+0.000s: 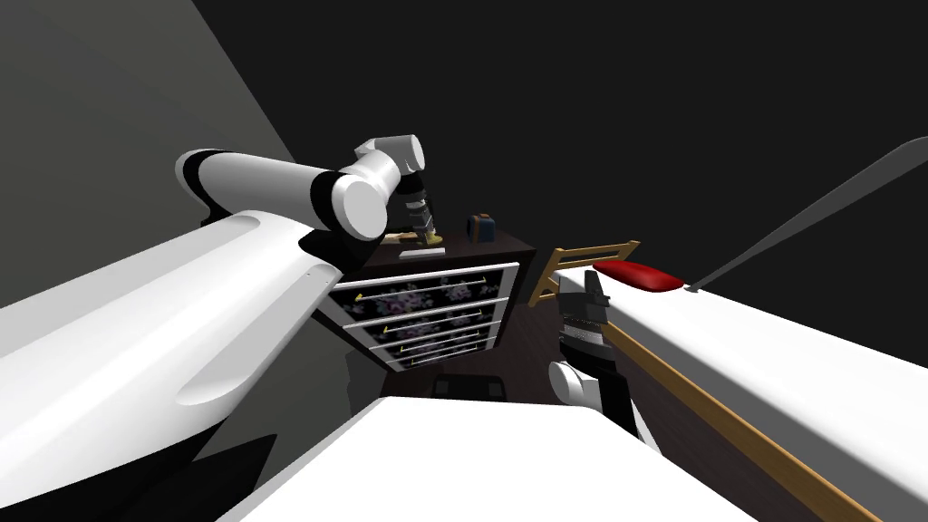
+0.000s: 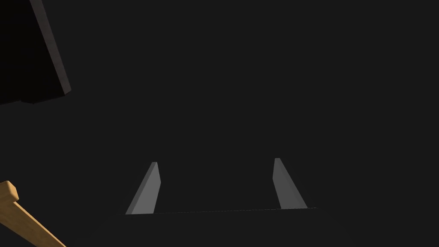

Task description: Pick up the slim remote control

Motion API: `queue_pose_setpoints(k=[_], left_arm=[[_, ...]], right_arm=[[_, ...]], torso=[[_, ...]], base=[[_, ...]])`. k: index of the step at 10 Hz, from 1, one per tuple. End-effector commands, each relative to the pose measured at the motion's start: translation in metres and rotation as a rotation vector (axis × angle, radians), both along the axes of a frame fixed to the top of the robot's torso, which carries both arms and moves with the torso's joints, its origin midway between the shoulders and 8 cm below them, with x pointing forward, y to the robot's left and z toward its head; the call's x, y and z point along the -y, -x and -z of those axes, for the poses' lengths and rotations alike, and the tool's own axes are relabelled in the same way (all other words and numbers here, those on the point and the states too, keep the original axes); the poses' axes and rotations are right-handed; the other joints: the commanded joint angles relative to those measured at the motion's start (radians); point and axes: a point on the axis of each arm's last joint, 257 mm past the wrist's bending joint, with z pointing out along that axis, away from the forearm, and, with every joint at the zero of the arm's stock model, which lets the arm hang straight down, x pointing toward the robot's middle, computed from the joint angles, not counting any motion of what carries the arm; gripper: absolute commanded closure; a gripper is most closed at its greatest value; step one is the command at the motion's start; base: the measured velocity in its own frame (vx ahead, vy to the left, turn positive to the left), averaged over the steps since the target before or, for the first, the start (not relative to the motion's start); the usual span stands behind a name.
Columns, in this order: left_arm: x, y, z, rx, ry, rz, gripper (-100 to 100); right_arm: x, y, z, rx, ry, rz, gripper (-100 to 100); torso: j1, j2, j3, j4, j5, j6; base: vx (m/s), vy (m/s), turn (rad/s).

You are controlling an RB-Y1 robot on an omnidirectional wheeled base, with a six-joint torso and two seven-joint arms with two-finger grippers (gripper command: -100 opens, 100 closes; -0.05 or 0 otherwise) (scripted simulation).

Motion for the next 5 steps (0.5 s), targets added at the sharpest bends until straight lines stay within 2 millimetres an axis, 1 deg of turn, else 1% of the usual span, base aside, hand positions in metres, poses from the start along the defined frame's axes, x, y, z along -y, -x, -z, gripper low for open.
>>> queue_pose_setpoints(k=[1, 2, 5], left_arm=[[-0.011, 0.009, 0.014, -0.058, -0.023, -0.042, -100], [-0.011, 0.009, 0.014, -0.058, -0.023, -0.042, -100], [-0.016, 0.032, 0.031, -0.165, -0.027, -0.059, -100]], right_arm=[[0.0, 0.0, 0.0, 0.0, 0.0, 0.0, 0], [0.0, 0.0, 0.0, 0.0, 0.0, 0.0, 0], [0.0, 0.0, 0.0, 0.0, 0.0, 0.0, 0]], torso=[[0.0, 0.0, 0.0, 0.0, 0.0, 0.0], [0.001, -0.002, -0.001, 0.0, 0.0, 0.0], [0.001, -0.006, -0.003, -0.001, 0.0, 0.0]], base=[[0.03, -0.008, 0.092], [0.06, -0.008, 0.07], [0.071, 0.007, -0.001]])
